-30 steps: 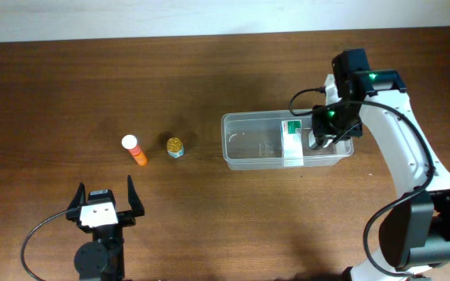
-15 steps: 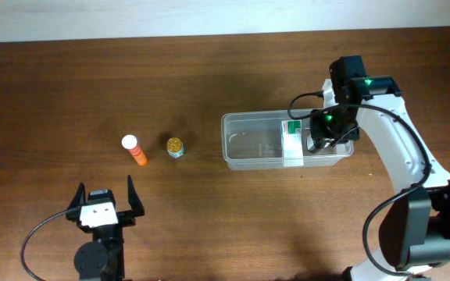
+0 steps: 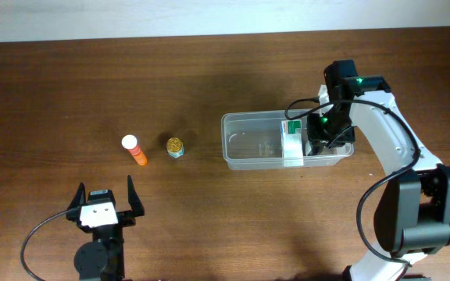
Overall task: Pack container
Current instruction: 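Carry the brown bottle into the container beside the lotion bottle, then open the right gripper and withdraw it to the right side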
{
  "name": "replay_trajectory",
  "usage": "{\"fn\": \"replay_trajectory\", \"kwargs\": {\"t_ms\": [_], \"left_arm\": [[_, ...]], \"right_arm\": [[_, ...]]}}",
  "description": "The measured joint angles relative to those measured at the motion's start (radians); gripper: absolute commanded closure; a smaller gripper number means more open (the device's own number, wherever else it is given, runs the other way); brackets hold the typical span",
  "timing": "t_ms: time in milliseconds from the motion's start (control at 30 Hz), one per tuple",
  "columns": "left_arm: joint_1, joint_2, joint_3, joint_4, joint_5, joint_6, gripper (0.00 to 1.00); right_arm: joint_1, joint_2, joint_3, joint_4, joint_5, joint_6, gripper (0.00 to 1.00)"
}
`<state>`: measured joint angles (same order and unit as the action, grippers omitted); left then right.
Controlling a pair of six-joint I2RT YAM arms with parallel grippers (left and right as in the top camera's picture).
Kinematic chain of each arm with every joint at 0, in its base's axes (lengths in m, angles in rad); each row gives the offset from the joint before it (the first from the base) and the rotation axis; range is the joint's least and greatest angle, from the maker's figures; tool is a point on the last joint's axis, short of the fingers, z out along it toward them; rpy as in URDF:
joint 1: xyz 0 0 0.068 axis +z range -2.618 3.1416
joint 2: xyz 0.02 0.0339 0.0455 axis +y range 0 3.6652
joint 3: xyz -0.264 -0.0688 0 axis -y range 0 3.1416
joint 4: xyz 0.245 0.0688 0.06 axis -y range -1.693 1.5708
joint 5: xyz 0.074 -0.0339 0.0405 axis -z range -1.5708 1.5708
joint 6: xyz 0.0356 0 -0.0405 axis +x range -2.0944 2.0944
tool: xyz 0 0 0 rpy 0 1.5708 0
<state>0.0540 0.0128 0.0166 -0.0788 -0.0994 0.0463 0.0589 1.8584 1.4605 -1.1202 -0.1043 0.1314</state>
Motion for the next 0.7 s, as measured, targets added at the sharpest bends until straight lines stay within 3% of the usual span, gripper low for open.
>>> {"fn": "replay_trajectory", "kwargs": {"t_ms": [67,467,700], "left_arm": [[0.0,0.0,0.0,0.0,0.0,0.0,0.01],[0.0,0.0,0.0,0.0,0.0,0.0,0.01],[0.0,0.0,0.0,0.0,0.0,0.0,0.0]], "right_arm": [[0.0,0.0,0.0,0.0,0.0,0.0,0.63],[0.001,0.0,0.01,-0.03,0.002,-0.003,0.64],[0.001,0.002,0.217,-0.193,-0.019,-0.011,0.64]]}}
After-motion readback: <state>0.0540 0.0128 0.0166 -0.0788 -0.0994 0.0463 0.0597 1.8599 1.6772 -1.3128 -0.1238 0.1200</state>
